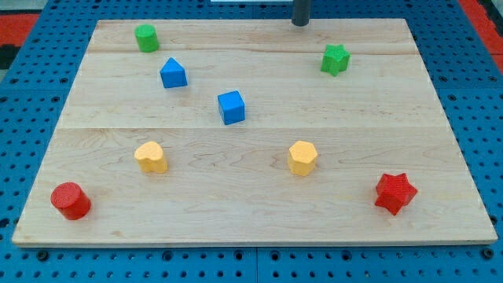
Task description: Move the green circle right a bit
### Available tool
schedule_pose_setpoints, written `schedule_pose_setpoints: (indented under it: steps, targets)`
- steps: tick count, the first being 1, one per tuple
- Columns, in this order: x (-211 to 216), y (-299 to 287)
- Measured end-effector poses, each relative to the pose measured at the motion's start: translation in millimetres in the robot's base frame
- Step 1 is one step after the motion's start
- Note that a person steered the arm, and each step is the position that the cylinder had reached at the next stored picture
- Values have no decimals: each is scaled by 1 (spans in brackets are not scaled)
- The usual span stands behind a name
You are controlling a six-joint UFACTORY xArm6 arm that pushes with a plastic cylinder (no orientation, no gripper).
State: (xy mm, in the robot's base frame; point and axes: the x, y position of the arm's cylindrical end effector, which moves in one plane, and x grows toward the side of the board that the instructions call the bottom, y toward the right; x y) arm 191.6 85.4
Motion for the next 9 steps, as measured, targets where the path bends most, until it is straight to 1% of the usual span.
schedule_pose_setpoints:
  steps: [2, 3, 4, 5, 6, 7, 8, 9]
  targets:
    - [0, -8]
    - [1, 11]
    - [1, -37]
    - [1, -105]
    - [2, -138]
    - [0, -186]
    - [1, -256]
    - [23, -326]
